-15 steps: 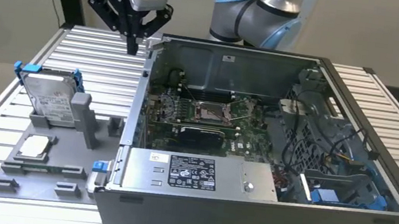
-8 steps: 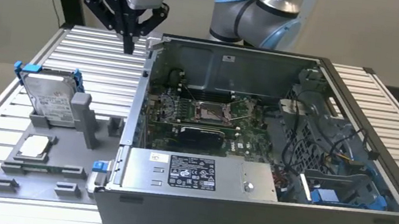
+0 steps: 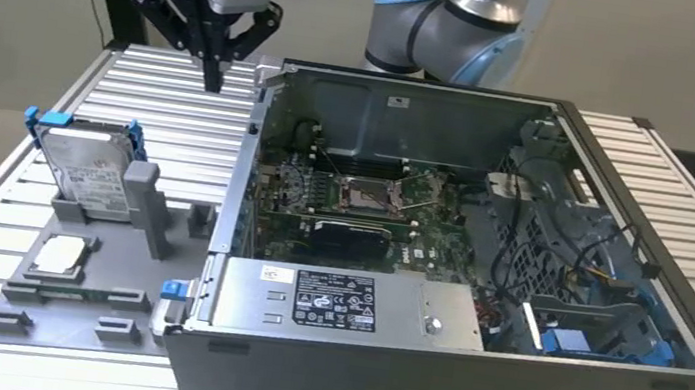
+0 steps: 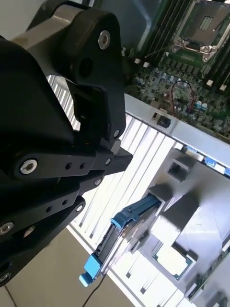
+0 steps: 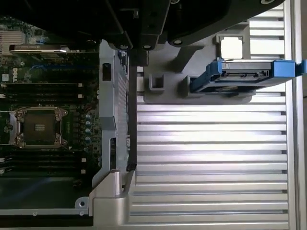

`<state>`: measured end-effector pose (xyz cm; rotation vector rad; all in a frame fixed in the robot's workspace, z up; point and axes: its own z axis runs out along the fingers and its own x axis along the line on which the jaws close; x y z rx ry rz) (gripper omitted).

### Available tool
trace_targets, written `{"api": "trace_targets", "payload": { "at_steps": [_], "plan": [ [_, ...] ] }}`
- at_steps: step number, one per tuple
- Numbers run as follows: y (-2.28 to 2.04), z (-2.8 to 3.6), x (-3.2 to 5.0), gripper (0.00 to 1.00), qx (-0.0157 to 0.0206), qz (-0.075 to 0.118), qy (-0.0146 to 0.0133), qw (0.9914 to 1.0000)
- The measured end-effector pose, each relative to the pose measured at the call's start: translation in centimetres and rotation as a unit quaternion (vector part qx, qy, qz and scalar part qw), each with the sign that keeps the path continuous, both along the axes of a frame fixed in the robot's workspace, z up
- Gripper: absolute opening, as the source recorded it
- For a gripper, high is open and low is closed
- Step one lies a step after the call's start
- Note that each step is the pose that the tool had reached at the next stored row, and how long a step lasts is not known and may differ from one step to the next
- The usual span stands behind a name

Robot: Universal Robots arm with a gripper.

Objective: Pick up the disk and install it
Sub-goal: 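Reach for the disk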

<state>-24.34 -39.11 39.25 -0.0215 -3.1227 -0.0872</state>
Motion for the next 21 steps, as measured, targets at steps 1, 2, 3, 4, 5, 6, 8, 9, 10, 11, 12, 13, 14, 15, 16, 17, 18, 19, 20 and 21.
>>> {"api": "trace_targets", "payload": {
  "at_steps": [1,2,3,4,5,6,8,9,10,11,12,13,14,15,16,17,18,19,20,21],
  "plan": [
    [0.01,0.0,-0.19,0.0,0.0,0.001,0.0,1.0],
    [0.01,0.0,-0.38,0.0,0.0,0.002,0.0,1.0],
    [0.02,0.0,-0.58,0.0,0.0,0.002,0.0,1.0],
    [0.03,0.01,-0.77,0.0,0.0,0.003,0.0,1.0],
    [0.04,0.0,-0.94,0.0,0.0,0.003,0.0,0.99999],
    [0.04,0.0,-1.12,0.0,0.0,0.004,0.0,0.99999],
    [0.06,0.0,-1.48,0.0,0.0,0.005,0.0,0.99999],
    [0.07,0.01,-1.66,0.0,0.0,0.005,0.0,0.99999],
    [0.07,0.0,-1.84,0.0,0.0,0.006,0.0,0.99998],
    [0.08,0.0,-2.01,0.0,0.0,0.006,0.0,0.99998],
    [0.08,0.0,-2.19,0.0,0.0,0.007,0.0,0.99998],
    [0.08,0.0,-2.37,0.0,0.0,0.007,0.0,0.99997],
    [0.08,0.0,-2.55,0.0,0.0,0.008,0.0,0.99997],
    [0.08,0.0,-2.72,0.0,0.0,0.008,0.0,0.99997],
    [0.08,0.0,-2.89,0.0,0.0,0.009,0.0,0.99996],
    [0.08,0.0,-3.06,0.0,0.0,0.009,0.0,0.99996],
    [0.09,0.0,-3.22,0.0,0.0,0.01,0.0,0.99995],
    [0.09,0.0,-3.38,0.0,0.0,0.01,0.0,0.99995],
    [0.09,0.0,-3.55,0.0,0.0,0.01,0.0,0.99995],
    [0.09,0.0,-3.71,0.0,0.0,0.011,0.0,0.99994]
  ]
}}
